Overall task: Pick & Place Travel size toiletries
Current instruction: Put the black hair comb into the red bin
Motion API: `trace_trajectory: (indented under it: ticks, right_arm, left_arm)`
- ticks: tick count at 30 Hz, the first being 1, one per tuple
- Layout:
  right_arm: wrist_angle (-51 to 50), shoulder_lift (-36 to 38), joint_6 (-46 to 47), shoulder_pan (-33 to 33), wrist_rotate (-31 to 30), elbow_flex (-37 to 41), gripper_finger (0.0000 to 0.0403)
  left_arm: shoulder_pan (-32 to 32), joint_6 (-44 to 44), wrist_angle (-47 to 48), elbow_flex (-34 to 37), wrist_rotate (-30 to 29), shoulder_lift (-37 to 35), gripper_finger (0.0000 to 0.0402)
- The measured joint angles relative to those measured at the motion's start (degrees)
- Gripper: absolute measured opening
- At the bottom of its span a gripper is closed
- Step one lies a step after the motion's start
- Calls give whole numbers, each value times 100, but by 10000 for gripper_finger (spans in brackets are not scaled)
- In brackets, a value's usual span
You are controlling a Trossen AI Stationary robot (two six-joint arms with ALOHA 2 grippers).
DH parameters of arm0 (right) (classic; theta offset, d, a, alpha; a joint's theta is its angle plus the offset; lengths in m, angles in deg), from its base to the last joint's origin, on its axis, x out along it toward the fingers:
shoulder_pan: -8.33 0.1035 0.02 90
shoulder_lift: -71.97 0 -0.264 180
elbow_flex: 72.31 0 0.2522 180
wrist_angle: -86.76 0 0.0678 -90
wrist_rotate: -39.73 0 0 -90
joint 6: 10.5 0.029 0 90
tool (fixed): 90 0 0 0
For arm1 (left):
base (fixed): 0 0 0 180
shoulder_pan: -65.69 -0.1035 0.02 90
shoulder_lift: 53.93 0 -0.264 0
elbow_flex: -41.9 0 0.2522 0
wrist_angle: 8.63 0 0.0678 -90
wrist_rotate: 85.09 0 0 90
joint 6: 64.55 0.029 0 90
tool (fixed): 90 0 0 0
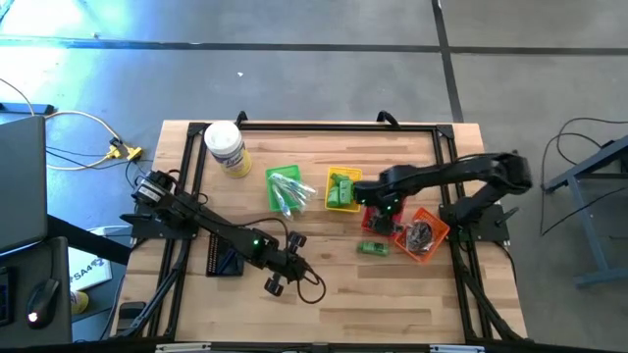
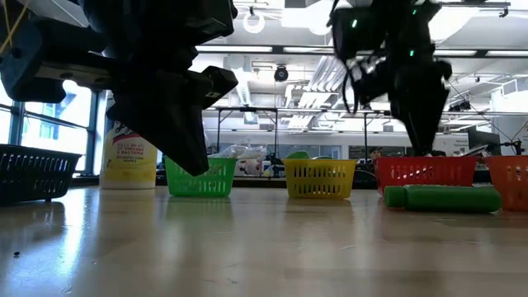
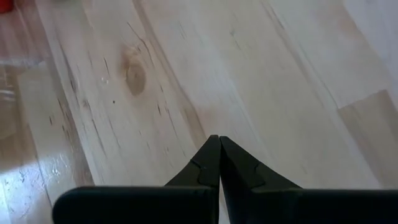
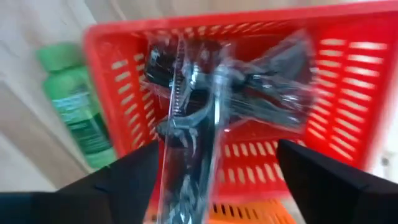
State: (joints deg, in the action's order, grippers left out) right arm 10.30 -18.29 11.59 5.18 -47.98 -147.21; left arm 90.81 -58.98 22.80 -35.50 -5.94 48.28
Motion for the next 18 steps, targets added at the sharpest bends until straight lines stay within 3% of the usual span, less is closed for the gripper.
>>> trace_trajectory:
  ticks: [3, 8, 13, 18]
  right_arm:
    - [-50, -485, -162, 21, -92, 4, 334]
    - [-81, -942, -510, -3, -122, 6, 327]
    - [-69, -1020, -737, 2, -173, 6, 275]
    - [-14, -1018, -835, 4, -169, 6, 185]
  left_arm:
    - [0, 2, 42, 0, -1, 0, 0]
    - [0, 7, 66, 0, -2, 0, 0]
    - [0, 29, 56, 0, -4, 0, 0]
    - [-2, 52, -172, 127, -6, 0, 0]
